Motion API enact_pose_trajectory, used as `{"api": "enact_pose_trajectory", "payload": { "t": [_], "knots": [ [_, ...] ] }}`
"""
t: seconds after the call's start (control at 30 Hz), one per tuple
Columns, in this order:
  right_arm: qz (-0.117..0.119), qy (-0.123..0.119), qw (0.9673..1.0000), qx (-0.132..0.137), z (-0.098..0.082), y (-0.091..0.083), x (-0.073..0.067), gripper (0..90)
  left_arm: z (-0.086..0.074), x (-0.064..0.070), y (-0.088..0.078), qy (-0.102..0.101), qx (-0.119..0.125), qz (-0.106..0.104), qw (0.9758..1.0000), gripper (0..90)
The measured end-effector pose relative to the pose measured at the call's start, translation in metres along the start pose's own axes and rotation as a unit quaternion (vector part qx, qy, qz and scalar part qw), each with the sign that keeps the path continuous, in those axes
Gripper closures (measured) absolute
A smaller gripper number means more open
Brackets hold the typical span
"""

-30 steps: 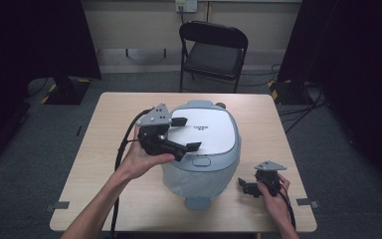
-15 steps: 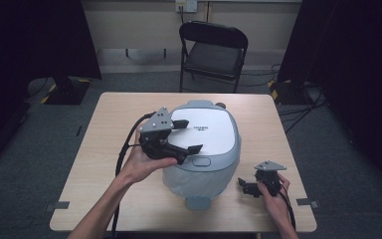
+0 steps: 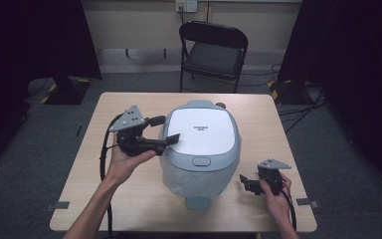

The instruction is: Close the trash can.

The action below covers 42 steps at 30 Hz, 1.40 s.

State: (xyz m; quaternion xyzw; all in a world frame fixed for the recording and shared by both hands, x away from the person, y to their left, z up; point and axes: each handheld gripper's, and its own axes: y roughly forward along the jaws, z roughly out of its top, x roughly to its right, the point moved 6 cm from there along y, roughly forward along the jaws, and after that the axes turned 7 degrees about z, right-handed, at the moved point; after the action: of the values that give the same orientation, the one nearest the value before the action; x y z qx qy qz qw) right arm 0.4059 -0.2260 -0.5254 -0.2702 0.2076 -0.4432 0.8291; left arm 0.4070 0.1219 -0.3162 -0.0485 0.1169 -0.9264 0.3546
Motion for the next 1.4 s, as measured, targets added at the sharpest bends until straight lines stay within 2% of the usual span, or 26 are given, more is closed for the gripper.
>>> {"api": "enact_pose_trajectory", "payload": {
  "t": [0.1, 0.17, 0.33, 0.57, 0.8, 0.87, 1.0, 1.03, 1.07, 1.1, 1.3, 1.4],
  "knots": [
    [0.007, -0.005, 0.9999, 0.009, 0.007, -0.003, -0.005, 17.3, -0.007, -0.015, -0.013, -0.020, 0.002, 0.011, 0.9997, 25.3],
    [0.013, -0.011, 0.9998, 0.013, 0.011, -0.004, -0.010, 17.3, -0.013, -0.023, -0.018, -0.021, -0.008, 0.031, 0.9993, 26.0],
    [0.023, -0.021, 0.9992, 0.023, 0.019, -0.009, -0.018, 17.3, -0.038, -0.037, -0.027, -0.033, -0.032, 0.046, 0.9979, 25.9],
    [0.032, -0.027, 0.9986, 0.033, 0.023, -0.012, -0.026, 17.3, -0.075, -0.048, -0.024, -0.061, -0.063, 0.057, 0.9945, 26.0],
    [0.041, -0.033, 0.9982, 0.028, 0.021, -0.010, -0.032, 17.3, -0.114, -0.050, -0.016, -0.064, -0.112, 0.066, 0.9894, 26.0],
    [0.040, -0.032, 0.9985, 0.020, 0.020, -0.009, -0.033, 17.3, -0.129, -0.053, -0.015, -0.067, -0.127, 0.074, 0.9869, 26.0],
    [0.034, -0.025, 0.9990, 0.013, 0.014, -0.006, -0.026, 17.3, -0.160, -0.066, -0.021, -0.082, -0.166, 0.090, 0.9786, 25.8],
    [0.032, -0.022, 0.9992, 0.011, 0.013, -0.006, -0.024, 17.3, -0.168, -0.070, -0.025, -0.084, -0.172, 0.100, 0.9763, 25.6],
    [0.030, -0.018, 0.9994, 0.008, 0.010, -0.005, -0.021, 17.3, -0.172, -0.073, -0.026, -0.082, -0.175, 0.105, 0.9755, 25.9],
    [0.028, -0.017, 0.9995, 0.006, 0.009, -0.005, -0.019, 17.3, -0.180, -0.077, -0.029, -0.087, -0.184, 0.112, 0.9726, 25.8],
    [0.012, -0.001, 0.9999, -0.003, 0.000, -0.004, -0.007, 17.3, -0.214, -0.090, -0.043, -0.080, -0.216, 0.145, 0.9623, 25.2],
    [0.000, 0.006, 0.9997, -0.023, -0.008, 0.000, 0.000, 17.3, -0.224, -0.094, -0.048, -0.069, -0.225, 0.164, 0.9582, 24.9]
  ]
}}
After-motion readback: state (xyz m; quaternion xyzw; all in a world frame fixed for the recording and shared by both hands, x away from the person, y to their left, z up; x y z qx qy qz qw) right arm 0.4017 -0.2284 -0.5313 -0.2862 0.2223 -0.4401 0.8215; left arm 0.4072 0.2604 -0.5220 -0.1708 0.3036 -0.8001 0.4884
